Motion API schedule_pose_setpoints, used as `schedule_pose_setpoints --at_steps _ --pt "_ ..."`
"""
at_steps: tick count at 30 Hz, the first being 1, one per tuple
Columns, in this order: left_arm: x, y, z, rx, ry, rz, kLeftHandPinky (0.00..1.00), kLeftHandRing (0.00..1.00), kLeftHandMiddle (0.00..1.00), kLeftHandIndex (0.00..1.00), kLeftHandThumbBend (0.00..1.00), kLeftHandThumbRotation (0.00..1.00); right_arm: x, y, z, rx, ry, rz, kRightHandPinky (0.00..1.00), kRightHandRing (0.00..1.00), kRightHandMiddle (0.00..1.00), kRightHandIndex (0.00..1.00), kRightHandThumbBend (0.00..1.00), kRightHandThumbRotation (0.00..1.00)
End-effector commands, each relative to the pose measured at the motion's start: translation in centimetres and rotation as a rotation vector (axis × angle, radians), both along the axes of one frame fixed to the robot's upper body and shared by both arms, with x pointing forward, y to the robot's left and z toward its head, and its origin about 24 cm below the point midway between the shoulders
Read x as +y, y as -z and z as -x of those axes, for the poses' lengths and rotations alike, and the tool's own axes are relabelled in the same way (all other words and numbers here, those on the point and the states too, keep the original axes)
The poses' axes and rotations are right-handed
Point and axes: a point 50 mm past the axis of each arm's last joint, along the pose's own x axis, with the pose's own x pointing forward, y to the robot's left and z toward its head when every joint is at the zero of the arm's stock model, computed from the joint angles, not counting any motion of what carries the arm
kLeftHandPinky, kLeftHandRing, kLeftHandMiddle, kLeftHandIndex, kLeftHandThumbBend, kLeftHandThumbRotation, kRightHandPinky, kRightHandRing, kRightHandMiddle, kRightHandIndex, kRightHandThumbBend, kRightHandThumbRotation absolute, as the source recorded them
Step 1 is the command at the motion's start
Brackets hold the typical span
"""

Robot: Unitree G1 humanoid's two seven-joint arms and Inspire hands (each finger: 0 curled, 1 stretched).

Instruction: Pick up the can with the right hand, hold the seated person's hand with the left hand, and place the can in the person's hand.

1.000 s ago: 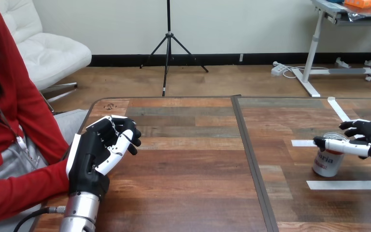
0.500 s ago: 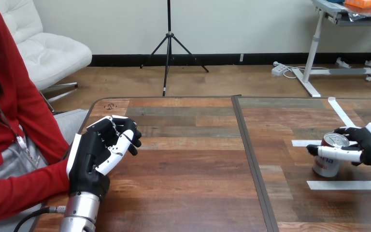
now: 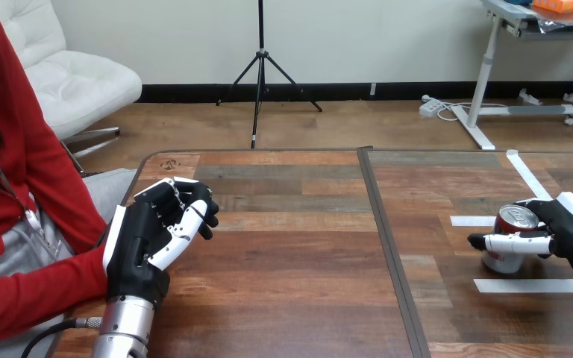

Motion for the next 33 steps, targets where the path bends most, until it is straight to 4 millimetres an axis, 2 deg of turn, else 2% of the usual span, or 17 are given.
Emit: schedule_pose_setpoints --at_steps 1,17,26,33 --pt "-0.30 -2.16 -1.37 -0.102 0.029 -0.036 0.30 0.39 0.43 0.42 0.31 0.25 1.40 -2.33 -2.22 -0.099 -0.029 -0.009 0.70 0.81 0.84 0.83 1.00 0.43" --pt "-0.34 -2.17 -1.33 -0.107 0.030 -0.027 0.29 0.39 0.43 0.42 0.30 0.25 1.79 -2.47 -2.50 -0.108 -0.040 0.014 0.70 0.79 0.82 0.80 0.98 0.32" --pt "-0.29 -2.19 -1.33 -0.110 0.035 -0.024 0.29 0.38 0.42 0.42 0.30 0.24 1.81 -2.68 -2.56 -0.134 -0.046 0.019 0.69 0.76 0.79 0.77 0.84 0.21" --pt "-0.29 -2.18 -1.34 -0.110 0.033 -0.020 0.28 0.38 0.42 0.41 0.30 0.24 1.76 -2.91 -2.61 -0.164 -0.038 0.015 0.60 0.67 0.71 0.73 0.73 0.11"
